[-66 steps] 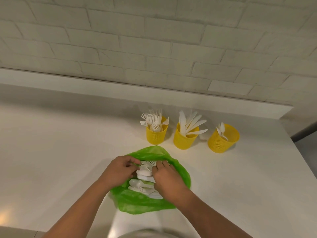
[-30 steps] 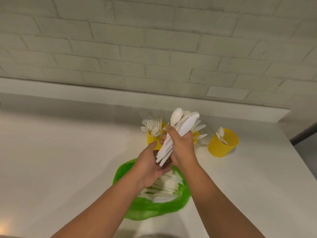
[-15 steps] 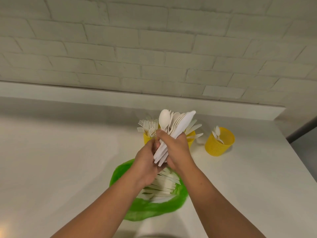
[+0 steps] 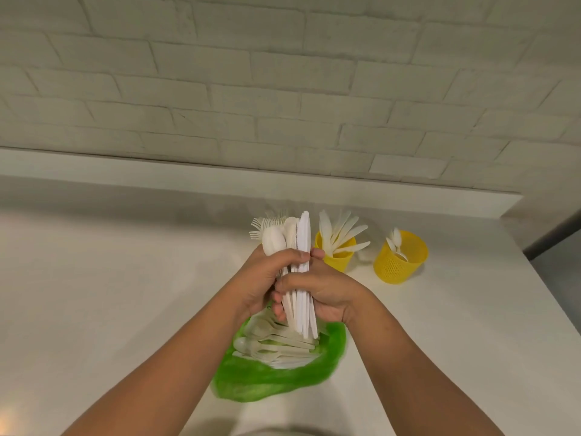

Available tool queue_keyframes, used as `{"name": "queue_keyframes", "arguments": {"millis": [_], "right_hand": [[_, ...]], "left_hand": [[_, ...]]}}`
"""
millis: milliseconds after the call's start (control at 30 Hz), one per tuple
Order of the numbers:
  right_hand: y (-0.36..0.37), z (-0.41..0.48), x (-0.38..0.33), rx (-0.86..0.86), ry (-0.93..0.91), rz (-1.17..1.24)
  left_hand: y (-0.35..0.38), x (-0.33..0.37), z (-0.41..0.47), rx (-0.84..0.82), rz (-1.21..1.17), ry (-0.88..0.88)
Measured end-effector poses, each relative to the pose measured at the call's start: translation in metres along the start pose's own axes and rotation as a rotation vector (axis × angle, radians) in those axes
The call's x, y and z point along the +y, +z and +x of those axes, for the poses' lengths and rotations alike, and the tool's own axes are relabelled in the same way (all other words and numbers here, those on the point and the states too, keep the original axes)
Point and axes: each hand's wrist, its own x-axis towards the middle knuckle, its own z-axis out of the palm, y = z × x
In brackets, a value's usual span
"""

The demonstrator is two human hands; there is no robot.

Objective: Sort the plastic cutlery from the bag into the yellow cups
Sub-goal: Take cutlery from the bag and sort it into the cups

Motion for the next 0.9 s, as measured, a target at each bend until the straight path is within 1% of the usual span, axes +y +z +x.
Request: {"name": "queue_keyframes", "arguments": {"millis": [100, 167, 233, 300, 367, 467, 533, 600, 667, 800, 900], "right_hand": [[-0.001, 0.002, 0.002, 0.043, -0.017, 0.027], [-0.002, 0.0, 0.005, 0.071, -0.033, 0.001], [0.001, -0.001, 0.009, 0.176, -0.101, -0.095], [0.004, -0.001, 0.011, 0.344, -0.237, -0.246], [0.007, 0.002, 0.017, 0.448, -0.383, -0.388], [0.011, 0.008, 0.022, 0.538, -0.478, -0.426], [0.01, 0.012, 0.023, 0.623, -0.506, -0.427], [0.008, 0.016, 0.023, 0.657, -0.521, -0.45], [0.009, 0.018, 0.025, 0.641, -0.507, -0.463], [0.009, 0.013, 0.026, 0.605, -0.454, -0.451], [0.01, 0.012, 0.03, 0.671, -0.476, -0.524]], "left_hand": [[0.003, -0.001, 0.0, 0.095, -0.012, -0.007], [0.002, 0.0, 0.001, 0.137, 0.019, 0.018], [0.0, 0.002, 0.004, 0.176, -0.002, 0.061], [-0.001, 0.005, 0.007, 0.205, -0.071, 0.096], [0.0, 0.007, 0.01, 0.215, -0.096, 0.115], [0.005, 0.001, 0.011, 0.223, -0.176, 0.102], [0.01, -0.004, 0.007, 0.175, -0.254, 0.065], [0.016, -0.009, 0.004, 0.142, -0.334, 0.02], [0.022, -0.009, 0.001, 0.168, -0.404, -0.008], [0.022, -0.011, 0.002, 0.214, -0.446, -0.038], [0.019, -0.013, 0.005, 0.26, -0.449, -0.044]]}}
